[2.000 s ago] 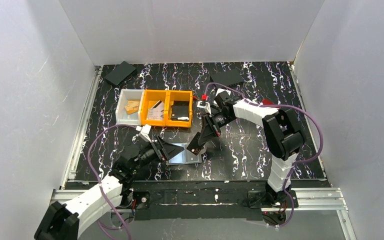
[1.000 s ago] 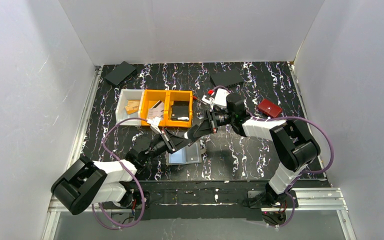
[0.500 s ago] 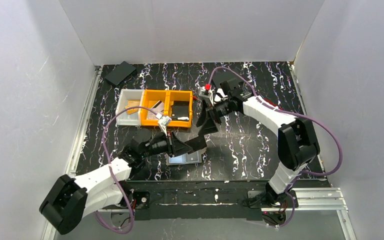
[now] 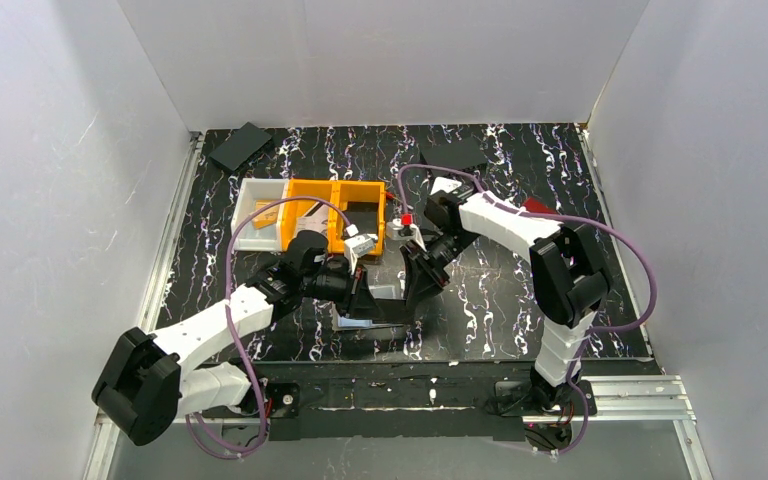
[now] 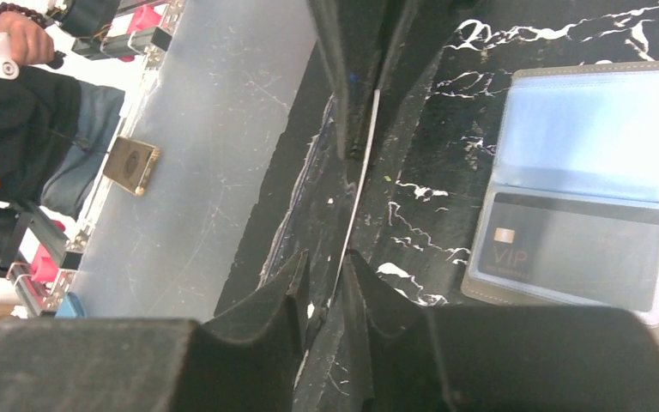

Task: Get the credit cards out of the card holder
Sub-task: Place the credit card in the storage box.

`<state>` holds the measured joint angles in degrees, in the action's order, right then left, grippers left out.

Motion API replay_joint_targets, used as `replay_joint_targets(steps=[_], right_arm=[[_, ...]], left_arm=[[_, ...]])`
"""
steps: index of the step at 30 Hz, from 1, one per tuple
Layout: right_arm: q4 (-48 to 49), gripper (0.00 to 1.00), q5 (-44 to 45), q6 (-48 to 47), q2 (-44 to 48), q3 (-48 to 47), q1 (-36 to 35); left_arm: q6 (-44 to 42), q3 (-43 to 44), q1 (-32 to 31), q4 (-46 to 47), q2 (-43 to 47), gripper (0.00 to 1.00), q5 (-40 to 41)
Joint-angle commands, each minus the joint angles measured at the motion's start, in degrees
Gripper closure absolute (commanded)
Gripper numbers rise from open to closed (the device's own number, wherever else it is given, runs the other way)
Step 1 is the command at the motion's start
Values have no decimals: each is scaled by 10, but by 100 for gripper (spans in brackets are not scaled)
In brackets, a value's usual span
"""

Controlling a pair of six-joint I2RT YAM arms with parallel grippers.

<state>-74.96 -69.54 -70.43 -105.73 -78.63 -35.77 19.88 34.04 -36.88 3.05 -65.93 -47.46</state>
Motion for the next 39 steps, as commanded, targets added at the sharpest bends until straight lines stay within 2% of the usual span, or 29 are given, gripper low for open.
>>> replay_joint_targets(steps=[1, 3, 5, 7, 9, 10, 11, 12, 15, 16, 20, 26, 32, 39], right_arm=[[103, 75, -7, 130, 11, 3, -15], [138, 83, 1, 166, 20, 12, -16], [156, 97, 7, 185, 26, 17, -16], [156, 99, 12, 186, 28, 16, -16], [150, 99, 24, 181, 30, 11, -16], [149, 99, 30, 180, 32, 8, -15], [149, 99, 37, 180, 34, 4, -14], [151, 99, 46, 182, 38, -1, -14], [176, 99, 89, 220, 43, -21, -12], [192, 99, 112, 237, 43, -30, -12], [218, 99, 216, 262, 27, -100, -18], [252, 99, 369, 301, -34, -253, -49], [278, 99, 494, 314, -116, -381, -92], [288, 99, 556, 316, -187, -464, -96]], left_arm=[[-9, 23, 2, -7, 3, 100, 1], [-7, 21, 2, -7, 5, 100, 3], [-7, 19, 2, -10, 10, 100, 12], [-7, 20, 2, -23, 19, 100, 33], [-12, 30, 9, -65, 39, 81, 68], [-16, 35, 18, -88, 56, 69, 81], [-20, 38, 30, -107, 77, 52, 92], [-25, 41, 44, -127, 103, 46, 102], [-37, 49, 100, -194, 192, 8, 163], [-43, 51, 114, -220, 222, 2, 203], [-94, 72, 128, -302, 307, 2, 343], [-147, 40, 128, -305, 382, 2, 489], [-156, 42, 128, -303, 410, 2, 536], [-161, 50, 128, -317, 406, 2, 569]])
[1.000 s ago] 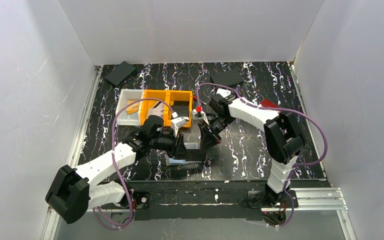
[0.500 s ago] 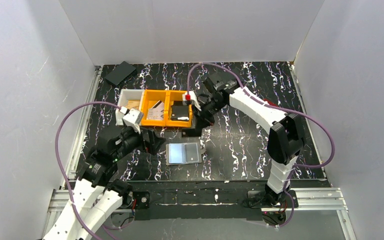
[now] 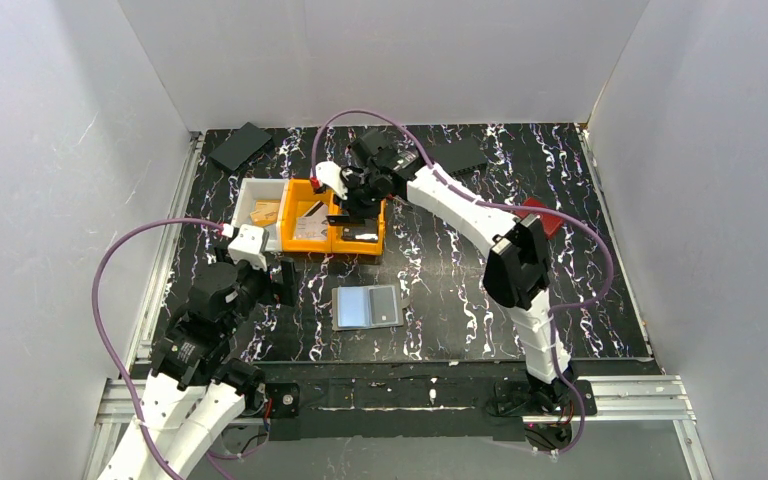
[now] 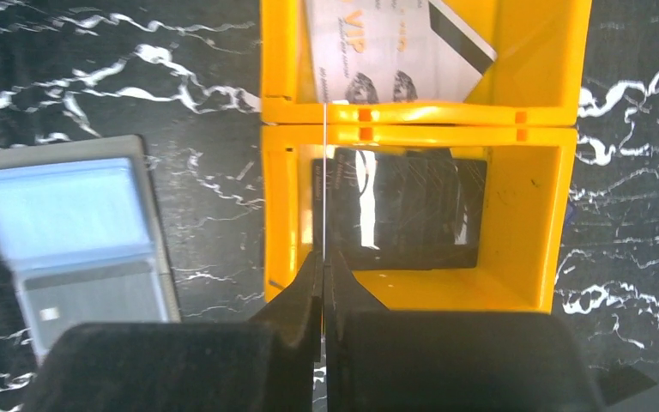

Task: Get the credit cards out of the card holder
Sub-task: Place the credit card in the storage box.

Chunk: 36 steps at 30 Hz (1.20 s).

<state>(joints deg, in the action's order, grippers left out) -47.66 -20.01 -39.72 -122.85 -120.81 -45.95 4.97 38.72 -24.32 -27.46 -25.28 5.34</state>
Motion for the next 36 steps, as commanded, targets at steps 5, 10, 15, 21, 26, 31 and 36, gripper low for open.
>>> replay_joint_targets(steps=[5, 10, 15, 21, 26, 31, 36], right_arm=[[30, 99, 77, 4, -16, -33, 5], [53, 99, 85, 0, -3, 10, 6], [54, 99, 75, 0, -6, 20, 8], [46, 99, 40, 2, -26, 31, 19], [39, 99, 13, 8, -59, 28, 19], [32, 99, 11, 9, -84, 14, 19], [30, 99, 5, 11, -100, 13, 19]], left_arm=[[-11, 2, 3, -9, 11, 2, 41], [-11, 2, 3, -8, 17, 2, 41], [-12, 2, 3, -9, 17, 2, 42], [-12, 2, 3, -9, 16, 2, 41], [-12, 2, 3, -9, 13, 2, 38], [-12, 4, 3, -11, 11, 2, 39], [-12, 3, 3, -9, 13, 2, 39]])
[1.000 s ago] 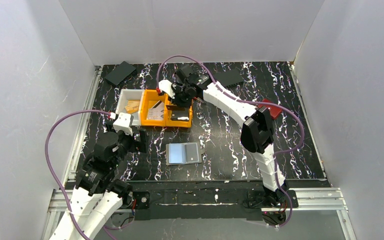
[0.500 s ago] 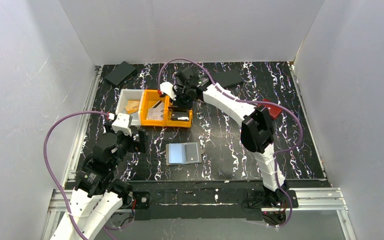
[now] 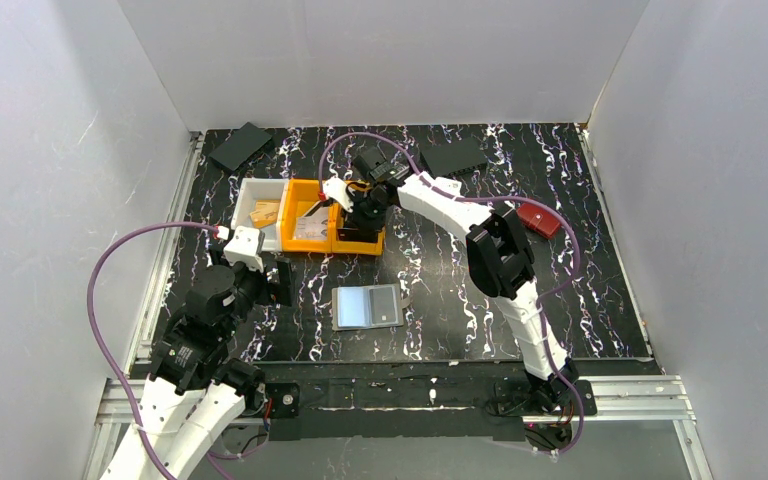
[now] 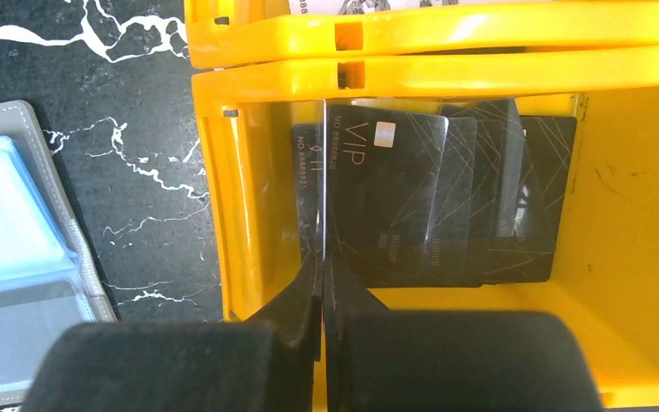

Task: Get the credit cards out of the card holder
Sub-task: Place the credit card in the storage box.

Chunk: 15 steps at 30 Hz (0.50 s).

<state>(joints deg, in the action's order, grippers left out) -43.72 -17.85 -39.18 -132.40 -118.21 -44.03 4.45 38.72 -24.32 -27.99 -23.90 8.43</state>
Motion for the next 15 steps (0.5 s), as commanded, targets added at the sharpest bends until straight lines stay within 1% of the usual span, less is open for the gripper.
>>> replay_joint_targets(steps=[1, 12, 15], right_arm=[[-10, 99, -16, 6, -9, -14, 0], [28, 99, 62, 40, -24, -30, 11], [29, 99, 67, 44, -26, -44, 19]], left_arm=[[-7, 3, 3, -4, -1, 2, 8], [-7, 3, 3, -4, -4, 2, 5], [-7, 3, 3, -4, -4, 2, 5]])
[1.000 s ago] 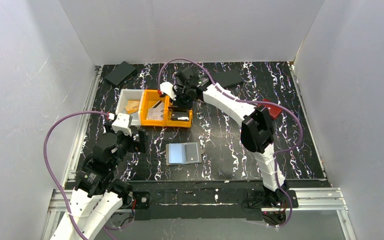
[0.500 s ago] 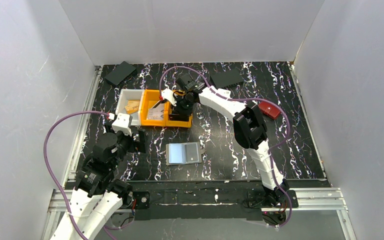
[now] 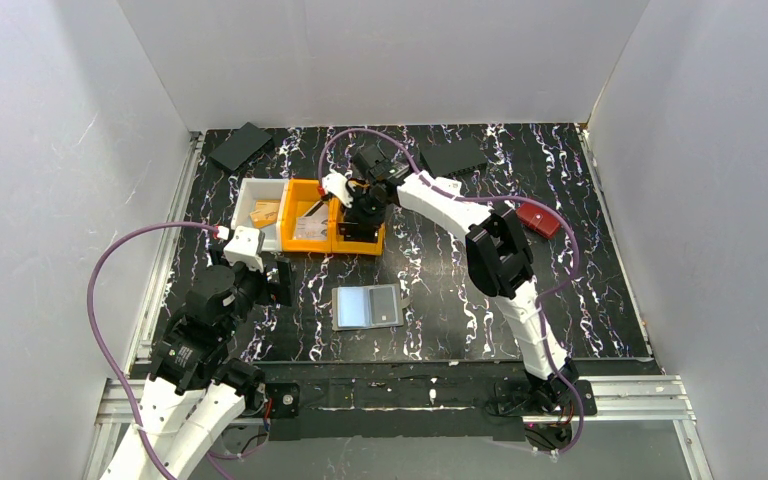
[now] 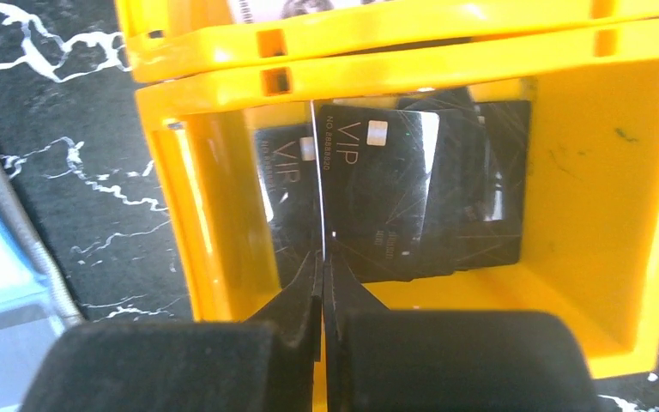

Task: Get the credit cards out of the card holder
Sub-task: Place the credit card in the storage box, then reset both arms

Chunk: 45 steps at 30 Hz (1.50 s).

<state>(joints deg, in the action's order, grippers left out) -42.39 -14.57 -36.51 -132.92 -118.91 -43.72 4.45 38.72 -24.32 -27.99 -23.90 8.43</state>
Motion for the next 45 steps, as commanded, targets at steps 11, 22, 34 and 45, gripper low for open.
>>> replay_joint_targets(steps=[11, 22, 34, 45], right_arm=[[22, 67, 65, 21, -40, -77, 22], [44, 38, 111, 43, 22, -95, 22], [74, 29, -15, -2, 335, 207, 26], [145, 6, -263, 84, 646, 547, 316]], left_arm=[[-6, 3, 3, -5, -6, 2, 6], [-4, 0, 3, 1, 6, 2, -2], [72, -19, 3, 49, 1, 2, -189], [364, -112, 3, 135, -13, 2, -324]])
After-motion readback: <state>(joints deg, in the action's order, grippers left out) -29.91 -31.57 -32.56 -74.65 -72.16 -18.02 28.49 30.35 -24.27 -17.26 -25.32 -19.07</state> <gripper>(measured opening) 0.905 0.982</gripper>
